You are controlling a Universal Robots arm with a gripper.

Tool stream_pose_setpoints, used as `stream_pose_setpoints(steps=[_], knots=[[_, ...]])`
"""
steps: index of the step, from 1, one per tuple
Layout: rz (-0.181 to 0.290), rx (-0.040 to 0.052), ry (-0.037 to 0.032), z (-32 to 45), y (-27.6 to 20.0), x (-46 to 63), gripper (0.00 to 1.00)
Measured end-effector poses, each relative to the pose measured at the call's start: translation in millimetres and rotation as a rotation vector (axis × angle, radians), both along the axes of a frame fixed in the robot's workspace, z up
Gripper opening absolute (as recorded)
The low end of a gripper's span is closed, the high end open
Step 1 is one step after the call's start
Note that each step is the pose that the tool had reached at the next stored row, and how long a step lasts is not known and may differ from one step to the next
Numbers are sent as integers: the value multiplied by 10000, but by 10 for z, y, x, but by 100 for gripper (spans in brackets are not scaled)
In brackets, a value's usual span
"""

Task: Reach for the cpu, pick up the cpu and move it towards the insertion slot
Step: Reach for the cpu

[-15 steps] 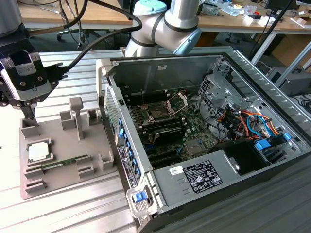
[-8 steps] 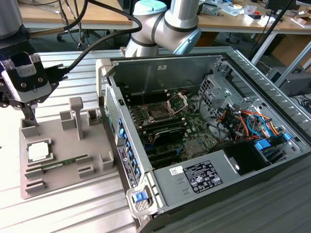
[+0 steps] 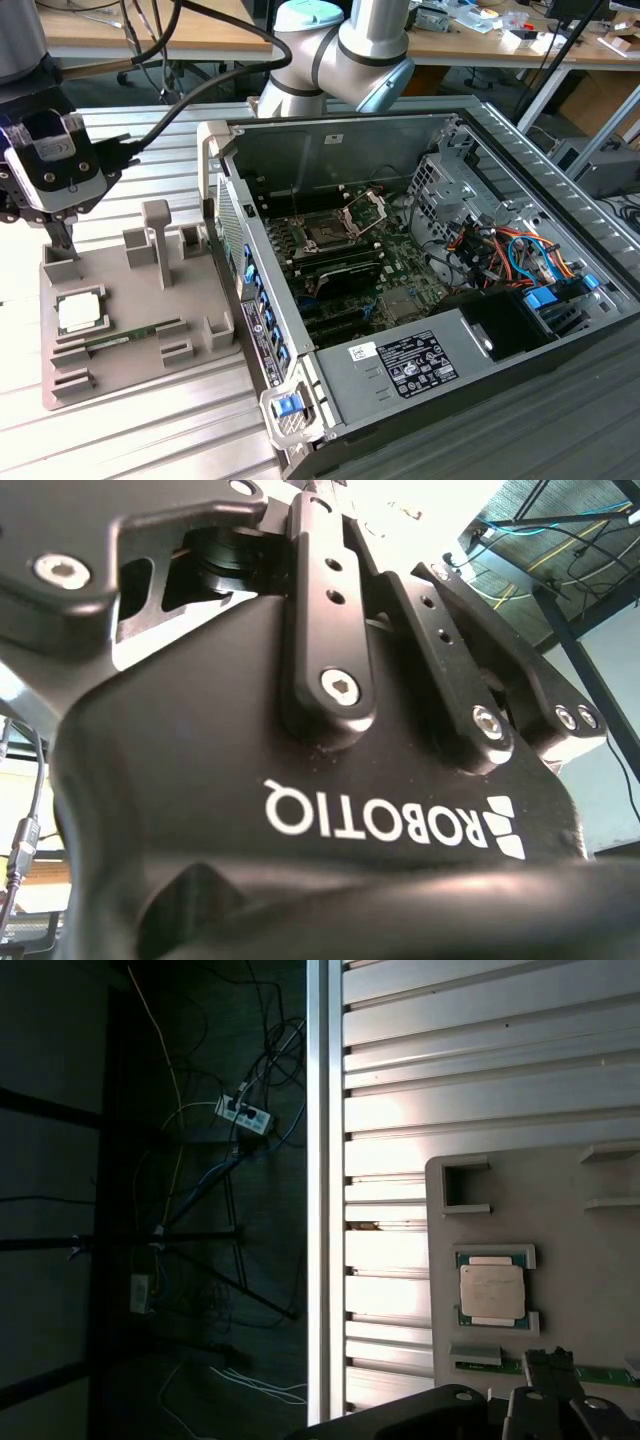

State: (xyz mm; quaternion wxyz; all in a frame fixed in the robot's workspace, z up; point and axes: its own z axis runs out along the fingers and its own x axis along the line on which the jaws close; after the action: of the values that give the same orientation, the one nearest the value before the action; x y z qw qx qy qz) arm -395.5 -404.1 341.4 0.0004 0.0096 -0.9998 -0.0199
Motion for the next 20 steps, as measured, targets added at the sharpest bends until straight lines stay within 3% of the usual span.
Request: stream_pose_setpoints(steps=[20], knots=[[0, 0, 0, -39, 0, 0, 11]])
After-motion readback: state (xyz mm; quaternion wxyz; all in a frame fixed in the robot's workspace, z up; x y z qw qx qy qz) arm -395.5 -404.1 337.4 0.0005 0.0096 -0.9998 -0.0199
